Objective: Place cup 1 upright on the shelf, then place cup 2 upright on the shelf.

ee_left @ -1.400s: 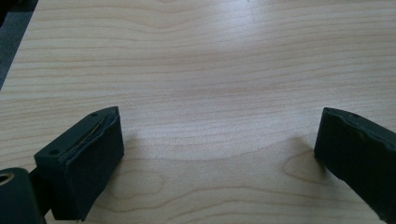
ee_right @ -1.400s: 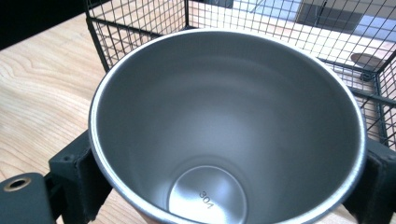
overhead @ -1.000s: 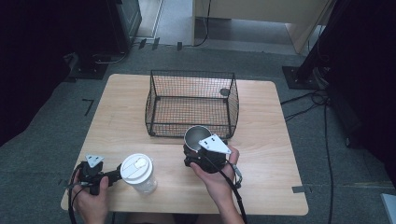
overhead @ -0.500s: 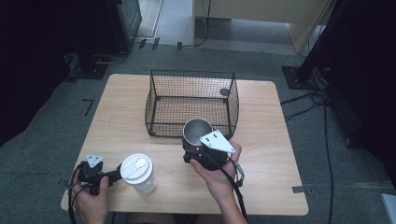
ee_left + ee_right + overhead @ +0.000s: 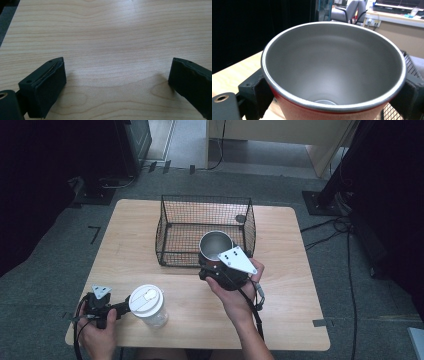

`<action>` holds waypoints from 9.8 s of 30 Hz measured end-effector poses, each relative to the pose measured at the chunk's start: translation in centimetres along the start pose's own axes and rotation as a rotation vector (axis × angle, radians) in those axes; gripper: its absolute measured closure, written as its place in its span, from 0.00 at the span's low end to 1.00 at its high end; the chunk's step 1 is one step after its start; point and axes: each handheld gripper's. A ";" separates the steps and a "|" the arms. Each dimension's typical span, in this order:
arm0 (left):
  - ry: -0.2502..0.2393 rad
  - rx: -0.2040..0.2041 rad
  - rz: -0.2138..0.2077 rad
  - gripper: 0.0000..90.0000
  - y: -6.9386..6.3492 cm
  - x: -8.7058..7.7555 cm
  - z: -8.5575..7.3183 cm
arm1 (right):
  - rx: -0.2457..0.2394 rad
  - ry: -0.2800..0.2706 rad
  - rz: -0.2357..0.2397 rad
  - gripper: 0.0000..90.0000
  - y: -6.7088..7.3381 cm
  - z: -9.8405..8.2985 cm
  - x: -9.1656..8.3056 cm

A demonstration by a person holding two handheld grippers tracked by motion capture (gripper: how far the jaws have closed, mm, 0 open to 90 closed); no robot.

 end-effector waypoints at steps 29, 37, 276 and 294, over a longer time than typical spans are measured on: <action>0.001 0.001 0.000 0.02 0.0 0.0 0.0 | 0.043 0.075 -0.098 0.08 -5.5 -0.3 6.9; 0.001 0.001 0.000 0.02 0.0 0.0 0.0 | 0.074 0.119 -0.105 0.08 -6.6 -1.2 9.4; 0.001 0.000 0.001 0.02 -0.1 0.1 0.1 | -0.111 -0.027 0.516 0.18 15.1 -2.4 1.2; 0.000 -0.002 0.000 0.02 -0.1 0.1 0.1 | -0.110 -0.089 0.456 0.18 13.0 -0.6 0.9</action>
Point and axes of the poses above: each handheld gripper's, and its own axes: x roughly forward along the jaws, z roughly out of its top, y roughly to its left, and after that the axes turned 15 degrees about -x, right-handed
